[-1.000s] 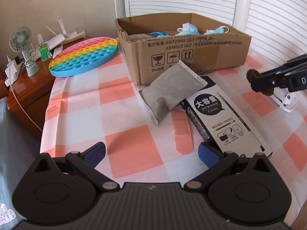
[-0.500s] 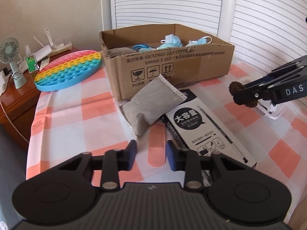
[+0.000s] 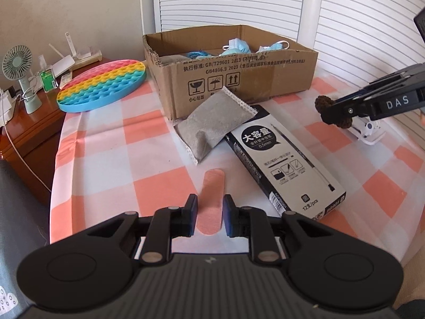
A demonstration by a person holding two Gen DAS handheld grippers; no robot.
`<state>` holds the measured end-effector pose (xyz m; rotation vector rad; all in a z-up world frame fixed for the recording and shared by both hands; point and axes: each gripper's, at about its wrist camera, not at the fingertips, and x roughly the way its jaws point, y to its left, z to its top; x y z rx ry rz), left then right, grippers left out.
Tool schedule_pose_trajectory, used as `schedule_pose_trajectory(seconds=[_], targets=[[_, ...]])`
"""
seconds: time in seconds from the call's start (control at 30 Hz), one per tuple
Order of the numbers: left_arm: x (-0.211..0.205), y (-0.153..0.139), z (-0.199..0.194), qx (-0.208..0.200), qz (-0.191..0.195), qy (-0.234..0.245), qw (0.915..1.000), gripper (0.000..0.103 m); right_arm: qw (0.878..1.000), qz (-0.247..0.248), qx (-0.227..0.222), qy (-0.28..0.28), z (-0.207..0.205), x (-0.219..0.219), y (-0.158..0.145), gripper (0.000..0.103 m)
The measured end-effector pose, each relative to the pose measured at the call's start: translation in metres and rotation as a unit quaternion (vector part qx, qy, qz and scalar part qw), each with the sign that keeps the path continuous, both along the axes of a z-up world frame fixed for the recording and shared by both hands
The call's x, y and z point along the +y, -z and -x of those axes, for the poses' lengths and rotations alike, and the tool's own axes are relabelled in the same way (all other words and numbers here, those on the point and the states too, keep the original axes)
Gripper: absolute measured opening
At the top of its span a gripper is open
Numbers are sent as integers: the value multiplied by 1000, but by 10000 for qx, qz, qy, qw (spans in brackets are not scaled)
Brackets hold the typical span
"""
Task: Organize soft objects
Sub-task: 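Grasp the pink bandage strip with the left gripper while the right gripper holds the hair tie, then carry the pink strip into the box and release while the right gripper carries the hair tie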
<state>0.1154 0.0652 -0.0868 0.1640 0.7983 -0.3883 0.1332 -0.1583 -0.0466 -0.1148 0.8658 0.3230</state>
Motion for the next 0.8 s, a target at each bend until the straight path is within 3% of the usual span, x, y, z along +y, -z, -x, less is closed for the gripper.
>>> schedule_pose_trajectory(seconds=[0.23,0.37,0.8], targets=[[-8,1,-7,-58,35,103,9999,27,10000,-35,25,-30,2,2,2,40],[-9,1,-7,-20,109,189,9998,17,10000,-17,22,-73,2,4,2,40],[0,-16,-2,199,128,422,9988,15,9998,55,15,-194,6,3,-1,40]])
